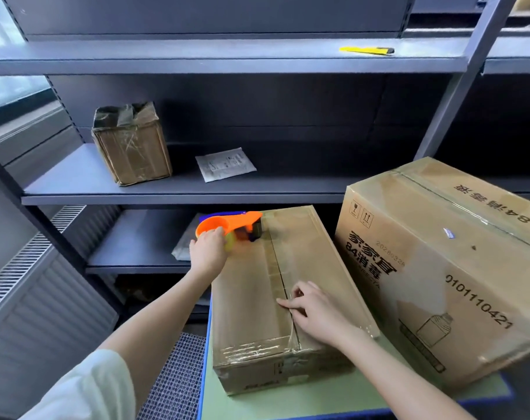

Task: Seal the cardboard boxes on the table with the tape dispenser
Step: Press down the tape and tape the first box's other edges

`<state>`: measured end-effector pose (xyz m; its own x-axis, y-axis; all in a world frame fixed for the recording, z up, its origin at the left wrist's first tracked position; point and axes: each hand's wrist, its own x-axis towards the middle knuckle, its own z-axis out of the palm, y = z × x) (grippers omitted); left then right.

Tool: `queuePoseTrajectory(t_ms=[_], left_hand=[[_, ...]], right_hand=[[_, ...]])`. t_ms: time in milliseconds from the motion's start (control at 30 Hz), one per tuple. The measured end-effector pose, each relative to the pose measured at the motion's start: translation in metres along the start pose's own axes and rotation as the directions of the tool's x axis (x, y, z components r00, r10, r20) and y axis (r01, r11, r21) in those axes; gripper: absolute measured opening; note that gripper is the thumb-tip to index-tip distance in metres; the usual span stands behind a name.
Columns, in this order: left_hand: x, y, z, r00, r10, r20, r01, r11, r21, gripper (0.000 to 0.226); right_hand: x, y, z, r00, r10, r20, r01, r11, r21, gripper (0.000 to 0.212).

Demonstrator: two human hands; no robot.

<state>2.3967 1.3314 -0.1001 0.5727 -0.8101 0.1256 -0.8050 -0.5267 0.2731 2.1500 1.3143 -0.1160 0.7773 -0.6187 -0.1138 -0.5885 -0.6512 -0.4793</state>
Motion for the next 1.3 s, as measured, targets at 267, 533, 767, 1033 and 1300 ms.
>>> queuePoseTrajectory(t_ms=[267, 533, 767, 1033, 1300], left_hand=[[-0.022, 0.018, -0.031, 0.999, 0.050, 0.021, -0.031, 0.843, -0.537, 0.010], [-0.091, 0.044, -0.045, 0.841, 0.359, 0.405, 0.374, 0.155, -0.914, 0.020], [-0.125, 0.063, -0.037, 0.787, 0.467, 0.403, 0.452, 0.007, -0.892, 0.029], [-0.140, 0.075, -0.049, 0.978, 0.050, 0.202, 0.180, 0.292, -0.939, 0.019], [-0.149, 0.073, -0.076, 0.956, -0.046, 0.288, 0.286, 0.344, -0.895, 0.023]], right_hand=[[0.003, 0.000, -0.007, 0.996, 0.066, -0.053, -0.054, 0.978, 0.201, 0.037], [0.003, 0.004, -0.050, 0.969, 0.093, -0.228, 0.038, 0.858, 0.513, 0.105], [-0.029, -0.014, -0.070, 0.948, -0.060, -0.312, 0.250, 0.748, 0.614, 0.075], [-0.044, -0.013, -0.074, 0.950, -0.127, -0.284, 0.225, 0.911, 0.345, 0.079], [-0.045, -0.014, -0.063, 0.974, -0.174, -0.146, 0.186, 0.980, 0.072, 0.084]])
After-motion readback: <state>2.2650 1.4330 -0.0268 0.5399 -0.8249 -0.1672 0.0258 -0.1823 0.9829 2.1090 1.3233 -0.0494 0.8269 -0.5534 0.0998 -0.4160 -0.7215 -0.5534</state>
